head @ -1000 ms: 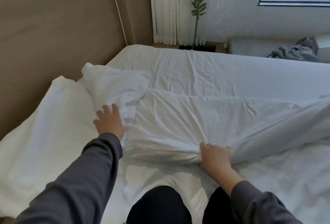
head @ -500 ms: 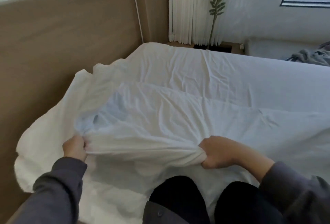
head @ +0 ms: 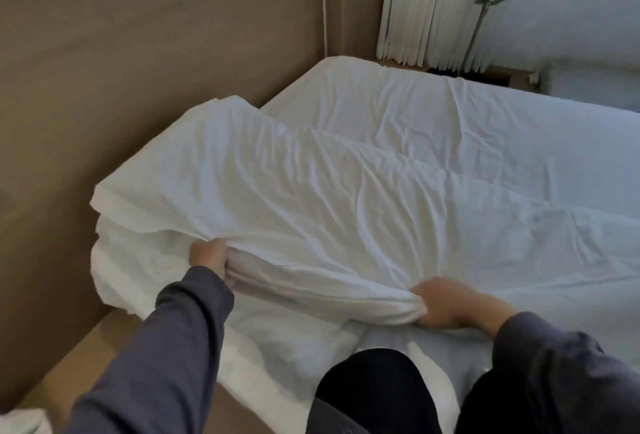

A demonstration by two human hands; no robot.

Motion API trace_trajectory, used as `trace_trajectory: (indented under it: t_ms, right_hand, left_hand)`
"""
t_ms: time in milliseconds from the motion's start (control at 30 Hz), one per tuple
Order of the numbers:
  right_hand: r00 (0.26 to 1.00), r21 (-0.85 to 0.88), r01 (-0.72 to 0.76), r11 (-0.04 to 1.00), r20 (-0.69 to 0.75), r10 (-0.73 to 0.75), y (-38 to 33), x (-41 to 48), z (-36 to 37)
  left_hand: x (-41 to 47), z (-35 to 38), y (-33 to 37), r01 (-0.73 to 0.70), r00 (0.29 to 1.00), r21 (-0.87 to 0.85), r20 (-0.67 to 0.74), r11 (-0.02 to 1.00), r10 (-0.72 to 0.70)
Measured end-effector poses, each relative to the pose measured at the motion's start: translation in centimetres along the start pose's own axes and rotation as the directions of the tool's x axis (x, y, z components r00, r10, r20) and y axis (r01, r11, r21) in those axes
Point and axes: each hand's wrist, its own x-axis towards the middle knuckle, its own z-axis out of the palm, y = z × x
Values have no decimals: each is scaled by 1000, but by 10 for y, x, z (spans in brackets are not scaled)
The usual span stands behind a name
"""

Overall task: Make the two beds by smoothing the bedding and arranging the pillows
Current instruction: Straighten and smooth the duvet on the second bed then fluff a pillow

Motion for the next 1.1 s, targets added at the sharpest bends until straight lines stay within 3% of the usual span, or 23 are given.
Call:
trace_trajectory:
  t_ms: [100, 167, 267, 333, 400, 433, 467, 533, 567, 633, 733, 833, 900, 1000, 1100]
  right_hand:
    - [993, 167, 115, 979, -43, -110, -13, -10, -12]
    - [984, 223, 173, 959, -1, -177, -26, -11, -11]
    - [974, 90, 201, 976, 90, -209, -40, -4, 11]
    - [979, 51, 173, 984, 99, -177, -38, 8, 25]
    - [986, 43, 148, 988, 69, -151, -34, 15, 24]
    - [987, 44, 149, 988, 61, -151, -34, 14, 23]
    - [986, 66, 152, 986, 59, -156, -32, 11, 22]
    - [983, 112, 173, 978, 36, -178, -28, 3, 19]
    - [984, 117, 174, 978, 28, -178, -25, -3, 16]
    - [988, 74, 140, 987, 58, -144, -17, -15, 10]
    - [992, -72, 75, 995, 110, -67, 1, -29, 6]
    - [991, -132, -16, 991, 132, 34, 25, -46, 9]
    - [987, -166, -76, 983, 126, 97, 46, -66, 13]
    - [963, -312, -244, 918, 33, 267, 83, -100, 13]
    - [925, -335, -376, 864, -76, 373, 95, -136, 14]
  left_hand:
    - [13, -11, 22, -120, 985, -26, -132, 992, 115]
    - [14, -22, 13, -85, 976, 31, -196, 996, 90]
    - [3, -32, -22, 109, 976, 211, -210, 971, -64]
    - [-5, -25, -23, 155, 977, 238, -178, 959, -114]
    - [-15, -15, -11, 87, 978, 262, -204, 961, -32]
    - [-23, -10, -7, 18, 974, 363, -216, 932, 65]
    - [-33, -6, -5, -58, 966, 519, -186, 853, 179]
    - [-54, 6, -8, -241, 931, 786, 22, 570, 364]
    - [-64, 14, -11, -360, 889, 837, 173, 411, 425]
    - [-90, 32, -17, -629, 742, 756, 514, 181, 431]
    - [-133, 57, -23, -884, 467, 440, 835, 156, 292]
    - [-163, 72, -28, -951, 299, 279, 938, 131, 177]
    - [-182, 78, -34, -980, 201, 201, 980, 3, 8]
    - [-210, 90, -38, -949, 184, 143, 975, -281, -123]
    - [-235, 97, -26, -916, 260, 221, 963, -336, -73]
